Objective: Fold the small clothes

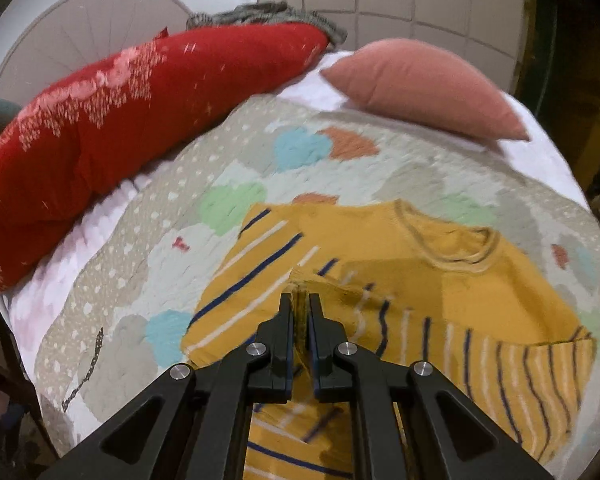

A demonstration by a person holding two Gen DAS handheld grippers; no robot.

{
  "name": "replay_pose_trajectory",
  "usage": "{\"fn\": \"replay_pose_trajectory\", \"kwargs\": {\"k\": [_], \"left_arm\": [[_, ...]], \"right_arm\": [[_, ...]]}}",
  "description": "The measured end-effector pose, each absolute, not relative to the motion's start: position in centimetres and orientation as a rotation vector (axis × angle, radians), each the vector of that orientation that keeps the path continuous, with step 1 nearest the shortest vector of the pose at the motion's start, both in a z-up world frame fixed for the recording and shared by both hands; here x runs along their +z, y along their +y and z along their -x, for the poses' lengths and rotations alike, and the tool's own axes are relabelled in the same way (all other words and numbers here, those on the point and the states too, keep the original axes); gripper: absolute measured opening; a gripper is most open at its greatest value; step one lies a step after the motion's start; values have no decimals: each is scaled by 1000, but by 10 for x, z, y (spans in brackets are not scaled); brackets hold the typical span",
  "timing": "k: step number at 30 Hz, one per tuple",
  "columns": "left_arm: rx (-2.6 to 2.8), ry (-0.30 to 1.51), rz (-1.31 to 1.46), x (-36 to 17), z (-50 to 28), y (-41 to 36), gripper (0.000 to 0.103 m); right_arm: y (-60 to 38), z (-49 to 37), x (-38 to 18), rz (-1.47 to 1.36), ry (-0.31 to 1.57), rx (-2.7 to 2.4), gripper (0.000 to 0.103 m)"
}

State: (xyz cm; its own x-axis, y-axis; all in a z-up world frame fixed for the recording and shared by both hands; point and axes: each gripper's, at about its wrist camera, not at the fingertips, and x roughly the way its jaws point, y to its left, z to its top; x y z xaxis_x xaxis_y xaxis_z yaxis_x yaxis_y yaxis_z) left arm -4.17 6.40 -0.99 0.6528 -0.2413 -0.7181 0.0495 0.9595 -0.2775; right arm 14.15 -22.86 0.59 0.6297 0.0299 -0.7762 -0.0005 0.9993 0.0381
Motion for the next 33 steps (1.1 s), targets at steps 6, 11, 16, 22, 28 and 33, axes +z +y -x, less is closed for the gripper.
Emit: {"fn": "replay_pose_trajectory", "kwargs": {"k": [6,11,16,22,28,33], "left_arm": [[-165,849,246,-11,41,63,83],[-173,853,233,-11,41,56,83],[-194,852,219,-6,43,47,83],[-212,858,199,-6,40,33,83],[-284,899,184,-12,38,2,83],[-384,965,228,-25,32,-29,83]], "right_arm": [[-199,-163,-34,-17,977,64,10],[-168,-158,-44,-45,1021,219,19],[-161,-124,-21,-74,975,336,32],[-267,-53,5,-197,890,176,42],[-390,29,-2,-276,892,-150,44],[-442,92,-24,-429,892,-234,53]]}}
